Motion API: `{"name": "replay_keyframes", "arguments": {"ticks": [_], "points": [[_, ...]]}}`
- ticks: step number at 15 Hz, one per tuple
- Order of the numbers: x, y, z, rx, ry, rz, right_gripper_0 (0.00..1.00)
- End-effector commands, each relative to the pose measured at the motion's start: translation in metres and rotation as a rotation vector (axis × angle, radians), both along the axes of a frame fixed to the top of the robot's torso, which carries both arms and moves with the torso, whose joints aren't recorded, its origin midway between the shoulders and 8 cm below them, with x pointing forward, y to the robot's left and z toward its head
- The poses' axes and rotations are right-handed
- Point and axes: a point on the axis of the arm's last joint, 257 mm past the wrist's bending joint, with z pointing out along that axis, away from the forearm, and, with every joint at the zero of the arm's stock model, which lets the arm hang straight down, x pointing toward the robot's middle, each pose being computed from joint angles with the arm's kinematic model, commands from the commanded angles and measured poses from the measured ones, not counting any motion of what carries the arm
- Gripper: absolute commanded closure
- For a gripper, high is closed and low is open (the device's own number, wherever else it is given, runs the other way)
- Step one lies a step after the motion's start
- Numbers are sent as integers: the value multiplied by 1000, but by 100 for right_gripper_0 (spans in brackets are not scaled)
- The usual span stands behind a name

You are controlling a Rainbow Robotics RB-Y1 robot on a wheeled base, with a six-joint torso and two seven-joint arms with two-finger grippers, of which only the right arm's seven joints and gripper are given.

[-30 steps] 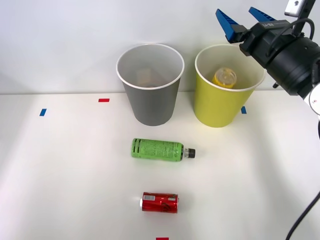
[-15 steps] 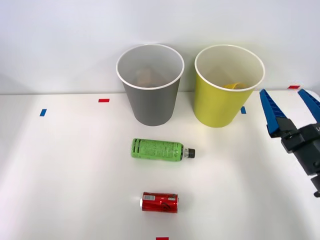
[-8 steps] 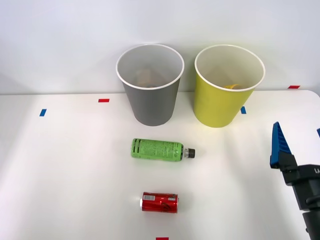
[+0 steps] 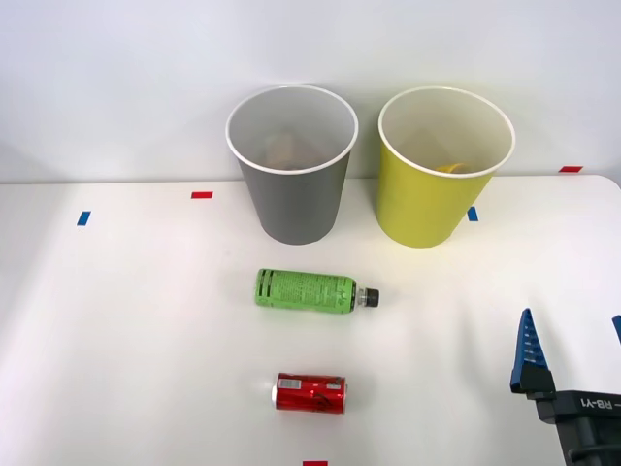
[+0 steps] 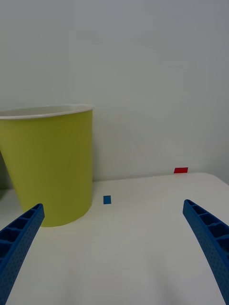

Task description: Put cans in the gray bin, plastic bottles in the light green bin

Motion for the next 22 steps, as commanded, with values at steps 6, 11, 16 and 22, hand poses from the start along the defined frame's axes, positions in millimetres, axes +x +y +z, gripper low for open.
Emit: {"name": "replay_keyframes", "arguments": {"ticks": [6,11,16,22], "points": [[-29,10,-21,-44,32,-77,0],[-30,5,-25,-73,52,-82,0],[-44,5,-29,0,57,-40,0],[-60,20,-49,124,61,13,0]]}}
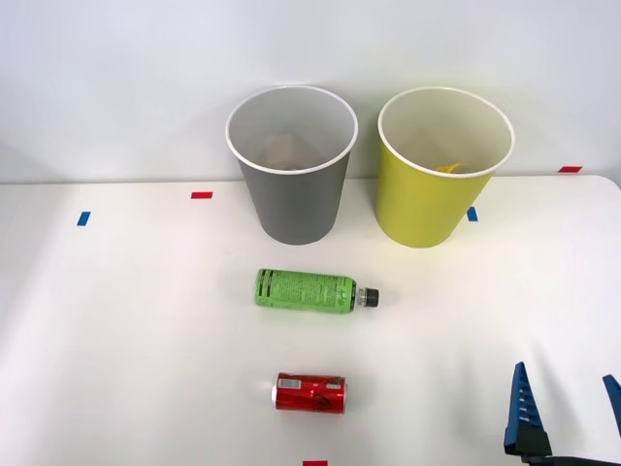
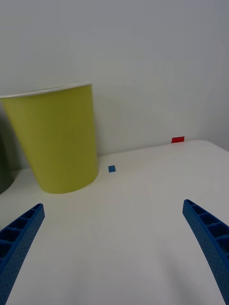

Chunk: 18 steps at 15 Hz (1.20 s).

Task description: Put cans in the gray bin, plastic bottles in the light green bin

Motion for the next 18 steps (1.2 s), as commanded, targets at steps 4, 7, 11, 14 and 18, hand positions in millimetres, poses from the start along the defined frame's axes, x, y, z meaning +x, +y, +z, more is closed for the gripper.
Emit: {"name": "replay_keyframes", "arguments": {"ticks": [4,7,11,14,18], "points": [[-20,21,-25,-17,12,56,0],[-32,39,-35,-49,53,116,0],[-45,55,-45,-85,95,205,0],[-54,59,-52,-97,123,210,0],[-63,61,-73,-91,164,192,0]]}}
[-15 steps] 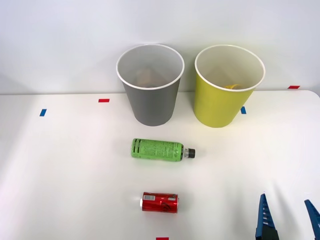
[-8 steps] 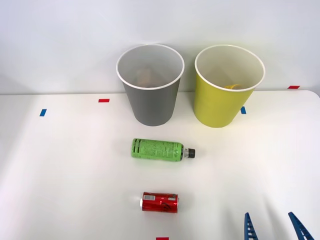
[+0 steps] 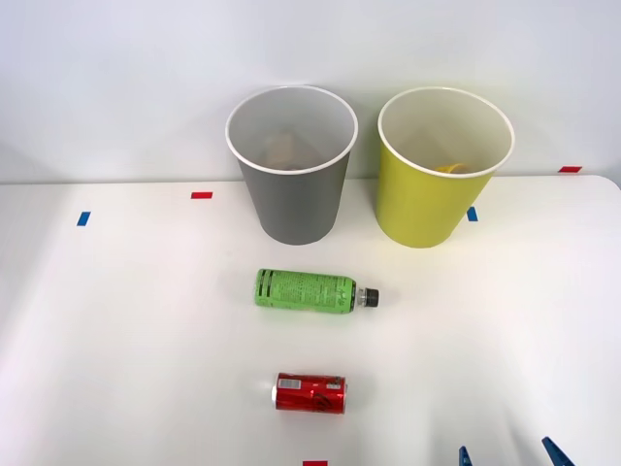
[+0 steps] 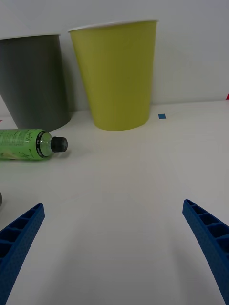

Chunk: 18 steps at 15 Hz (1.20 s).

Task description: Put cans in the gray bin, plastic bottles in the light green bin

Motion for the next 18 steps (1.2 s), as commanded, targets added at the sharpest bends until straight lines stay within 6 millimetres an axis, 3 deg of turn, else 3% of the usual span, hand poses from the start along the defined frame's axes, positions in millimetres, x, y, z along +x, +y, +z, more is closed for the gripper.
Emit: {"name": "replay_keyframes", "arguments": {"ticks": [1,18], "points": [[-6,3,-14,5,27,-11,0],[-7,5,-15,9,30,-9,0]]}}
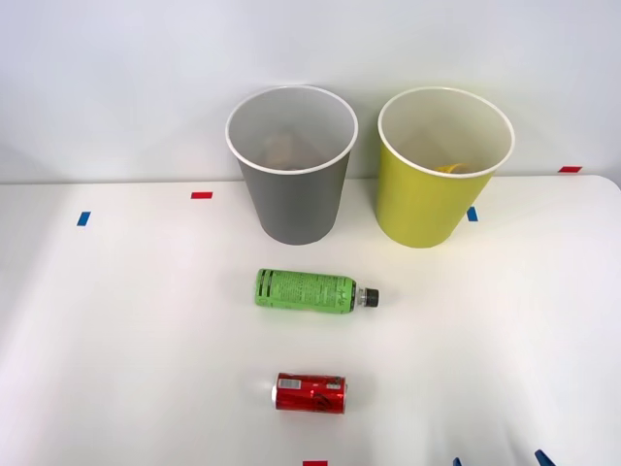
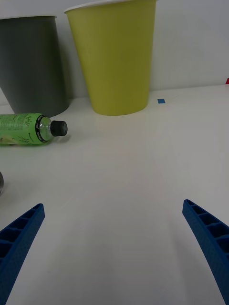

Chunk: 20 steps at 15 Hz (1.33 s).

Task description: Put cans in the gray bin, plastic bottles in the light green bin

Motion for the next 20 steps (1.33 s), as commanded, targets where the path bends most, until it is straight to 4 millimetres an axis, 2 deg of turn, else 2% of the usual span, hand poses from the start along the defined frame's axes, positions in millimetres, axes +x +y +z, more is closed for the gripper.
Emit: {"name": "replay_keyframes", "arguments": {"ticks": [1,20], "points": [[0,0,0,0,0,0,0],[0,0,0,0,0,0,0]]}}
